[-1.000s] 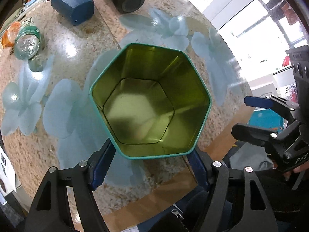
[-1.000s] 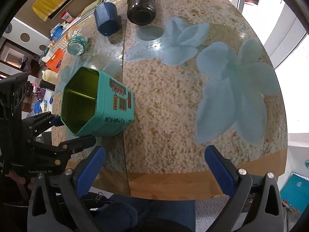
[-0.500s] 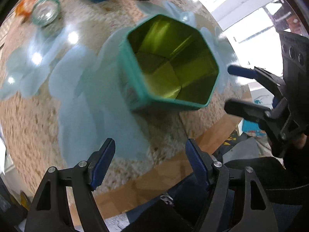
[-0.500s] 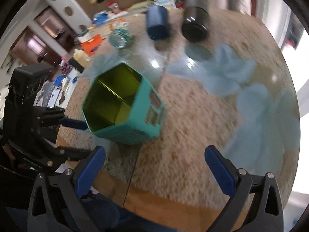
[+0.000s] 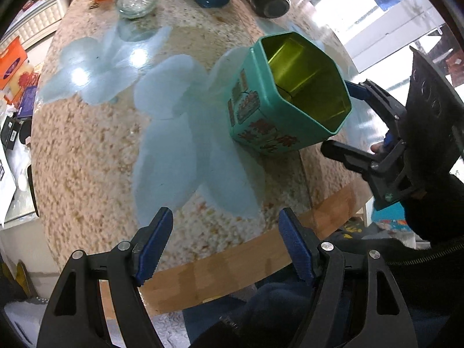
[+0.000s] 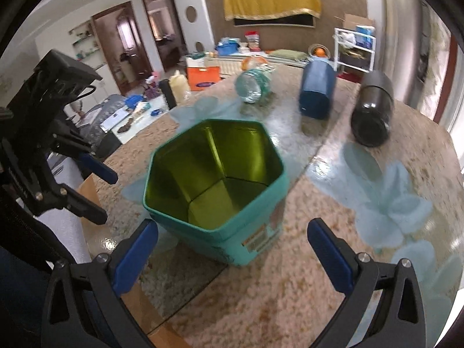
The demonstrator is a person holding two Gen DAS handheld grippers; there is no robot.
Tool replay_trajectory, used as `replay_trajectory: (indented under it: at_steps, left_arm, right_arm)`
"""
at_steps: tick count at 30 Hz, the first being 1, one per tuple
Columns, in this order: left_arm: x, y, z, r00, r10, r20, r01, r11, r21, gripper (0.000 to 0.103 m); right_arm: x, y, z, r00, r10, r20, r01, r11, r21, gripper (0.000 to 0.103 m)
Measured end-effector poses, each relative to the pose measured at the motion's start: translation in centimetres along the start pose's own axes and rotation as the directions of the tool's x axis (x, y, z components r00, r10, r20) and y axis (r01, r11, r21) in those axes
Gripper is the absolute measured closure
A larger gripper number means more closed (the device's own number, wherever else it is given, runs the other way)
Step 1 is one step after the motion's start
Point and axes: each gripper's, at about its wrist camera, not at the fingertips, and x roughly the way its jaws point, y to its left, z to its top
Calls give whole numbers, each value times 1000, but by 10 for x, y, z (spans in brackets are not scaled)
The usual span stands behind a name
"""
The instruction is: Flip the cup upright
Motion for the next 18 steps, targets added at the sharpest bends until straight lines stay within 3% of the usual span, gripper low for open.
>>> replay_trajectory:
  at_steps: [10, 18]
  left_arm:
    - [15, -24, 2, 1000, 1, 16, -1, 1000, -11, 25]
    - [18, -22, -2, 999, 9, 48, -7, 999, -41, 25]
  right_arm:
    - [8, 2, 5, 995, 79, 60, -72, 991, -109, 0]
    - [8, 2, 8, 987, 128, 94, -110, 978, -177, 0]
